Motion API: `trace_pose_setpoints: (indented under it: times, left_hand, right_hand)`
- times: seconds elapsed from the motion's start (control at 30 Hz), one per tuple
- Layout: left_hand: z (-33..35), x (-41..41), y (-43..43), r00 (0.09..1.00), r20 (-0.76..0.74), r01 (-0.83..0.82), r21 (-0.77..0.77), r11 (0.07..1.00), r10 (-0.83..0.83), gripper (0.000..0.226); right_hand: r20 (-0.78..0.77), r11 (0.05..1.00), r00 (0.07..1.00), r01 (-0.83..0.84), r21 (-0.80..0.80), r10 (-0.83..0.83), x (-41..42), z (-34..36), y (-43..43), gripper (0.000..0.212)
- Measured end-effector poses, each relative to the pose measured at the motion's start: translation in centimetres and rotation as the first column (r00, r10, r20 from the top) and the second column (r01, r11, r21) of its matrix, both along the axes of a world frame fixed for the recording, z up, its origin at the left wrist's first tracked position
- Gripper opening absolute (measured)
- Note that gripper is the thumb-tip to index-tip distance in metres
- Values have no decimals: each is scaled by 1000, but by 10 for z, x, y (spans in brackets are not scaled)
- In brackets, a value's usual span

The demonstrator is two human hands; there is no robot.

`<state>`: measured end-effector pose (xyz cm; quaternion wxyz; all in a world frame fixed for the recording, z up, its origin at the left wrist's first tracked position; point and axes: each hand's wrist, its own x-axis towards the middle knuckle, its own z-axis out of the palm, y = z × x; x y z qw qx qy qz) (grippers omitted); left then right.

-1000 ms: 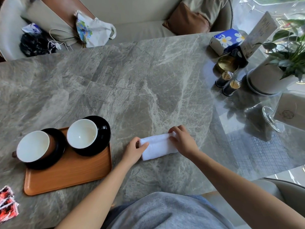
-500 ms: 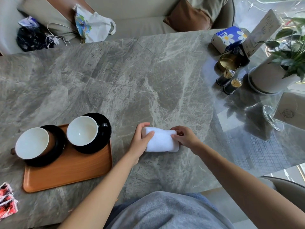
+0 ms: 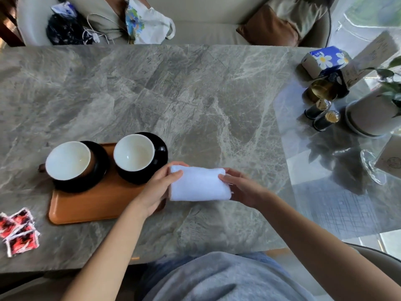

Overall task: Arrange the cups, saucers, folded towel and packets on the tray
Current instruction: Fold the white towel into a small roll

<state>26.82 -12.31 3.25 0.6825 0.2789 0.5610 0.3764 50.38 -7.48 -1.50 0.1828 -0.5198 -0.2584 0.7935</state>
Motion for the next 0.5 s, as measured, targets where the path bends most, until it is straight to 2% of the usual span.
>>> trace_pose_setpoints:
  times: [0.23,0.4,0.5]
  left_hand:
    - [-18,-84,-35,983,-177,-72,-115,991,50,16]
    - [-28,-128,-42,893,-445,36,-60,998,-60,16]
    - [-35,-146,-40,836,-544,70,-24,997,-71,16]
  right_hand:
    - [115,975,993,-54,214,30,-89,5,-26,16]
    - [396,897,918,-164,411,-14,-140,-1,-41,19]
    - [495,861,867,-211,463,-54,-163,-6,-49,22]
